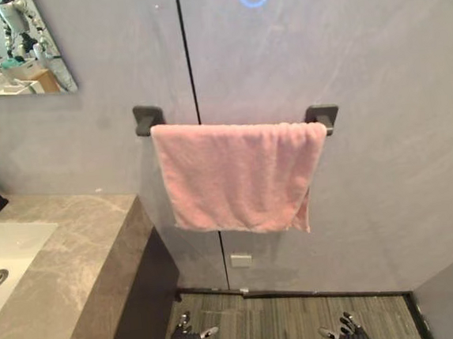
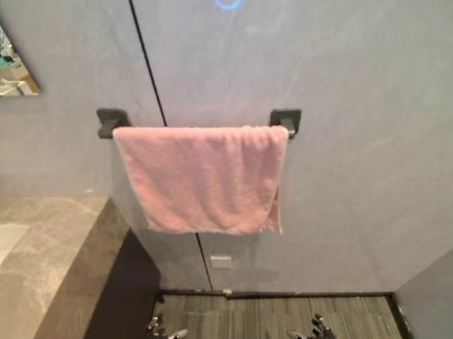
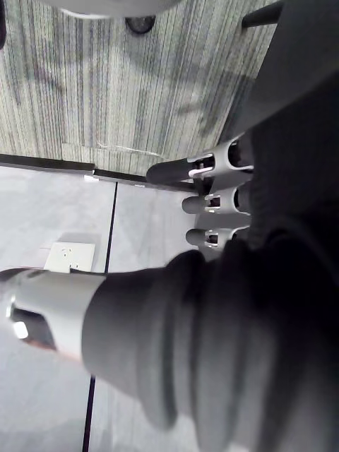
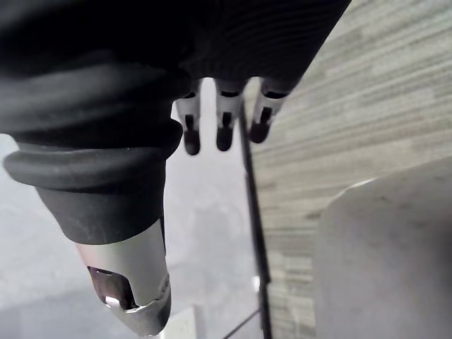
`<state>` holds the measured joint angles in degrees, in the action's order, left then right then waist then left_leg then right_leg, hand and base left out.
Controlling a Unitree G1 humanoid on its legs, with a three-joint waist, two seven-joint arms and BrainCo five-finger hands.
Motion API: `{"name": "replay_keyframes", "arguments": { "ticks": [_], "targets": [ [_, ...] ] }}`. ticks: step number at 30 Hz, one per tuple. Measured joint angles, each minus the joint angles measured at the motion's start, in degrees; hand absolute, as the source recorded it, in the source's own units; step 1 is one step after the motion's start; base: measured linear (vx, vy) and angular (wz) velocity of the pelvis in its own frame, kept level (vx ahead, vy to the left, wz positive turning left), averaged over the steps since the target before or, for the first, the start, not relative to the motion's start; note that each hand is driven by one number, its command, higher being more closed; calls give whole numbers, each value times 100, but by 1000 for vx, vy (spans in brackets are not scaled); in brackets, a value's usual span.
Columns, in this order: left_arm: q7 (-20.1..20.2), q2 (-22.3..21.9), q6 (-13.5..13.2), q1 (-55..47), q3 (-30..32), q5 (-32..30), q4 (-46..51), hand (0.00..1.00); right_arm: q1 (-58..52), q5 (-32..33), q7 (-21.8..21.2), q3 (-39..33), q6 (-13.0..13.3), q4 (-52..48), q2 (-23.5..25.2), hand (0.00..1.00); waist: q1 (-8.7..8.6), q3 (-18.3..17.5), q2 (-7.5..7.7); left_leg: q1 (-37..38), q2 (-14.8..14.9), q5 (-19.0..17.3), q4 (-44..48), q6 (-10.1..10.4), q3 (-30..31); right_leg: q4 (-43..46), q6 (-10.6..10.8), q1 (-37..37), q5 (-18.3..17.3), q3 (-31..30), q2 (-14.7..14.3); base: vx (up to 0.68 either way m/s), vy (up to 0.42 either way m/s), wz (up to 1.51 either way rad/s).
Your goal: Organize washtable
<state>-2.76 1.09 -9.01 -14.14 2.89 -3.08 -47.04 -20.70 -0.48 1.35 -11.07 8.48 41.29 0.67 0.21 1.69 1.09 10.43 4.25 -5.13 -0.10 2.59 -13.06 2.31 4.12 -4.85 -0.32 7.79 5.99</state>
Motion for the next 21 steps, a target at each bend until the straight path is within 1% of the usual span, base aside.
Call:
{"name": "replay_keyframes", "arguments": {
  "ticks": [2, 5, 7, 8, 9, 10, 11, 12, 13, 14, 15, 16, 17, 18, 19, 20, 21],
  "targets": [
    [-5, 1, 3, 68, -3, -47, -67, 0, 22, -1, 24, -16, -4, 64, 0, 0, 60, 8, 17, -1, -4, 0, 0, 0, -11, -2, 1, 11, 0, -5, 2, -2, 0, -2],
    [-39, -1, 4, 147, -9, -168, -70, 0, 134, -6, 139, -3, -21, 68, -2, 0, 73, 23, 36, -99, 0, -8, 40, 6, -118, 112, 11, 236, -9, -84, 5, -29, 6, -15],
    [-116, 65, 11, 215, -12, -206, -66, 0, 373, -13, 208, 27, -35, 69, 11, 0, 75, 67, 94, -402, 55, -92, 341, -8, -237, 532, 52, 629, -116, -138, 33, -51, -19, -28],
    [-127, 97, 18, 288, -14, -205, -63, 0, 446, -13, 230, 37, -43, 72, 35, 0, 80, 151, 126, -480, 81, -126, 466, -4, -290, 668, 25, 720, -163, -116, 48, -112, -55, -13],
    [-135, 144, 71, 351, -20, -204, -61, 0, 535, -14, 239, 35, -76, 101, 105, 0, 65, 281, 149, -628, 133, -138, 616, -13, -421, 983, -22, 890, -338, 29, 124, -86, -68, 0],
    [-156, 184, 124, 441, -11, -201, -31, 0, 580, -6, 242, 36, -137, 196, 179, 0, 113, 384, 224, -667, 186, -186, 748, 38, -434, 1941, -189, 1086, -773, 447, 392, -58, -78, 8],
    [-162, 205, 129, 444, -6, -201, -26, 0, 589, -12, 241, 37, -142, 233, 201, 0, 125, 376, 263, -681, 214, -219, 829, 68, -426, 2273, -163, 1094, -936, 517, 470, 27, -115, -1],
    [-171, 231, 131, 440, -2, -202, -26, 0, 587, -19, 241, 37, -157, 285, 219, 0, 173, 356, 318, -710, 264, -301, 982, 129, -423, 2520, -96, 1058, -1067, 512, 536, 35, -174, -10],
    [-174, 253, 133, 494, 10, -202, -32, 0, 585, -33, 242, 35, -170, 321, 224, 0, 244, 352, 420, -768, 300, -355, 1153, 181, -453, 2480, 0, 1074, -1163, 462, 484, 25, -181, -13],
    [-176, 262, 137, 519, 16, -201, -53, 0, 598, -41, 248, 32, -174, 351, 209, 0, 251, 326, 473, -802, 323, -351, 1153, 181, -459, 2366, 9, 1062, -1153, 435, 389, -15, -163, -28],
    [-174, 202, 136, 525, 34, -199, -58, 0, 682, -72, 271, 34, -191, 452, 153, 0, 320, 241, 301, -898, 413, -245, 1080, 226, -498, 1921, 25, 1042, -1074, 285, 170, -15, -157, -37],
    [-178, 77, 131, 563, 71, -195, -78, 0, 832, -77, 336, 33, -234, 543, 4, 0, 344, 296, 160, -999, 617, -147, 1022, 290, -606, 1837, -86, 1080, -1075, 160, 30, -28, -160, -32],
    [-179, 45, 123, 597, 94, -195, -69, 0, 909, -88, 360, 46, -237, 541, -11, 0, 333, 383, 185, -1023, 608, -137, 1069, 303, -602, 2140, -204, 1165, -1183, 129, 80, -62, -163, -8],
    [-207, 76, 128, 654, 148, -189, -76, 0, 919, -133, 380, 87, -264, 590, -10, 0, 373, 447, 290, -1061, 541, -119, 1149, 334, -578, 2241, -183, 1203, -1392, 48, 153, -107, -173, 10],
    [-241, 79, 134, 639, 188, -175, -83, 0, 950, -140, 379, 103, -269, 619, -42, 0, 373, 452, 234, -1090, 590, -97, 1166, 370, -545, 2200, -201, 1199, -1355, 67, 71, -121, -190, 13],
    [-254, 36, 133, 611, 182, -153, -96, 0, 987, -139, 395, 144, -256, 623, -87, 0, 372, 432, 103, -1247, 723, -46, 1202, 419, -459, 1903, -289, 1152, -1192, 178, -100, -94, -166, 14],
    [-254, -2, 132, 608, 180, -153, -99, 0, 1032, -139, 402, 157, -252, 627, -119, 0, 377, 471, 19, -1353, 807, 9, 1213, 448, -395, 1748, -311, 1142, -1103, 233, -193, -116, -127, 26]
  ]
}}
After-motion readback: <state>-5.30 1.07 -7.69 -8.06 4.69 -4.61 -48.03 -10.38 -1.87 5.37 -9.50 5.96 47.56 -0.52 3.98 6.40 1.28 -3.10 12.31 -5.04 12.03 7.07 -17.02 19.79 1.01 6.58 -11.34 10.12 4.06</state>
